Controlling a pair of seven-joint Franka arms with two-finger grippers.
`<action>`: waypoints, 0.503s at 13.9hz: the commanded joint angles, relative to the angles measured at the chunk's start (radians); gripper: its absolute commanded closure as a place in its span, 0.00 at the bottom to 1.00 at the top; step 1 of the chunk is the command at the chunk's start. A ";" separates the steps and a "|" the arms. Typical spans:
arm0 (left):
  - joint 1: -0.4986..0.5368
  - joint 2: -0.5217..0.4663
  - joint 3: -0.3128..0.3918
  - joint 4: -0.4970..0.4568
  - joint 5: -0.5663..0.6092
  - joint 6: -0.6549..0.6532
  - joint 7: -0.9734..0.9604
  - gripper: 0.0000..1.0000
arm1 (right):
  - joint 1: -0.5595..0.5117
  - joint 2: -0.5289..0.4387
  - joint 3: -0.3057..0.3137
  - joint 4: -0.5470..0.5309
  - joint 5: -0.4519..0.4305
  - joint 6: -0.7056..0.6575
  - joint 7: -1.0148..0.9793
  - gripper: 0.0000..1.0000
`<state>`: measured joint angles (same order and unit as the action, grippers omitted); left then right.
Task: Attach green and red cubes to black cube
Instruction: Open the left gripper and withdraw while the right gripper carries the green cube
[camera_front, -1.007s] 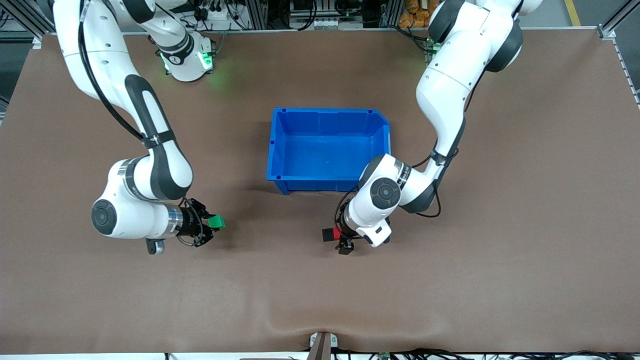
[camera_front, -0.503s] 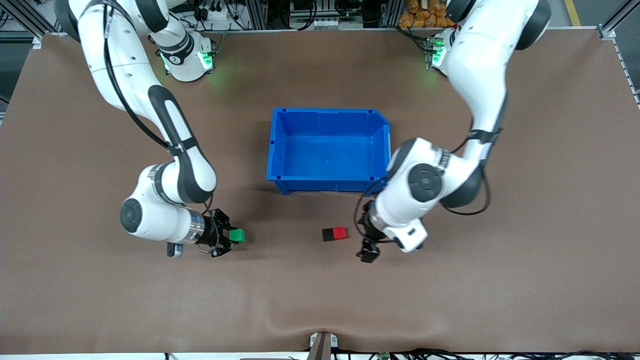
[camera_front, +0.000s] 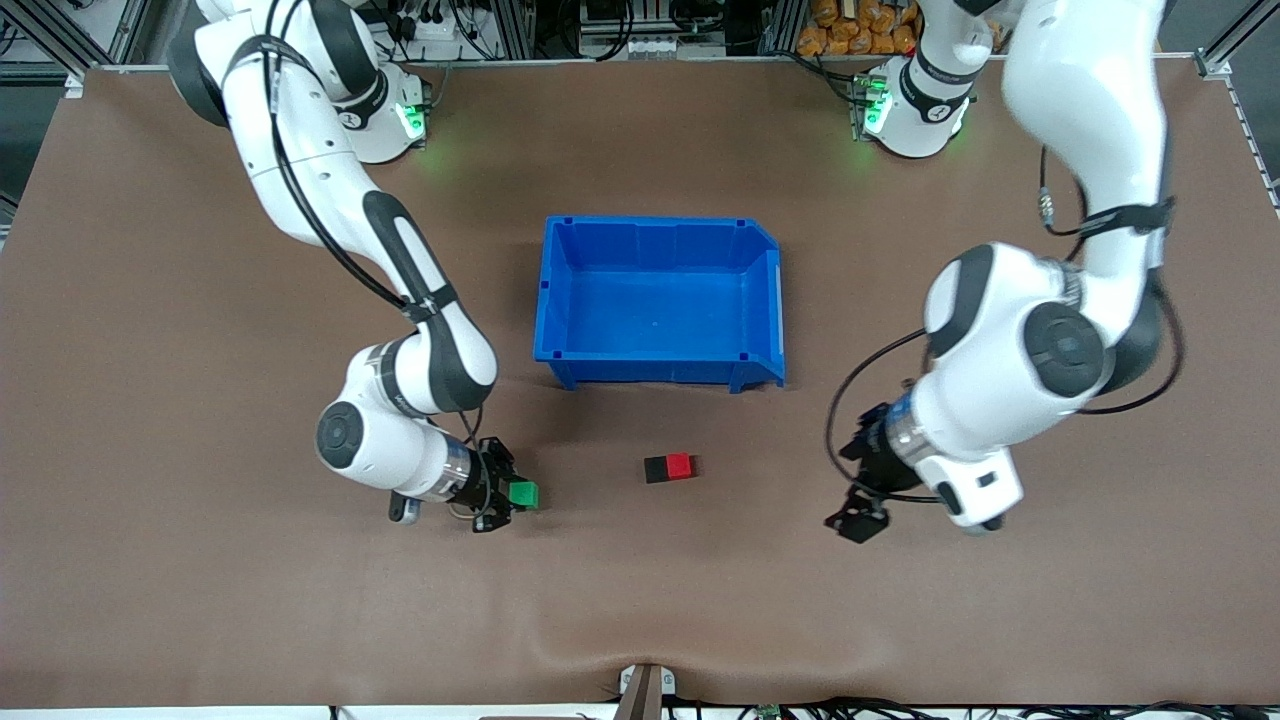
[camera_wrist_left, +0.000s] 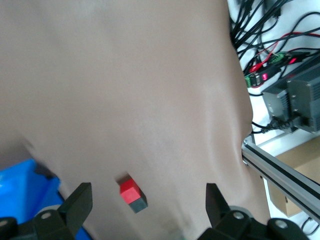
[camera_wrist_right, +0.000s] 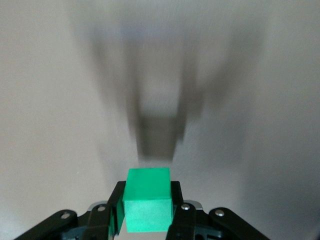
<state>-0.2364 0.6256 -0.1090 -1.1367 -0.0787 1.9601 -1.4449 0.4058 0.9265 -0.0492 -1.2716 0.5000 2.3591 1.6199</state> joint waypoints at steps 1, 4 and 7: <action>0.040 -0.130 -0.006 -0.098 0.010 -0.061 0.122 0.00 | 0.030 0.057 -0.009 0.077 0.020 0.014 0.057 1.00; 0.072 -0.219 -0.004 -0.158 0.013 -0.067 0.208 0.00 | 0.060 0.084 -0.009 0.115 0.018 0.015 0.121 1.00; 0.136 -0.361 -0.008 -0.300 0.013 -0.090 0.358 0.00 | 0.087 0.094 -0.009 0.133 0.020 0.028 0.163 1.00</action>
<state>-0.1535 0.3948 -0.1085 -1.2867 -0.0777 1.8816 -1.1742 0.4742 0.9894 -0.0492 -1.1907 0.5007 2.3805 1.7464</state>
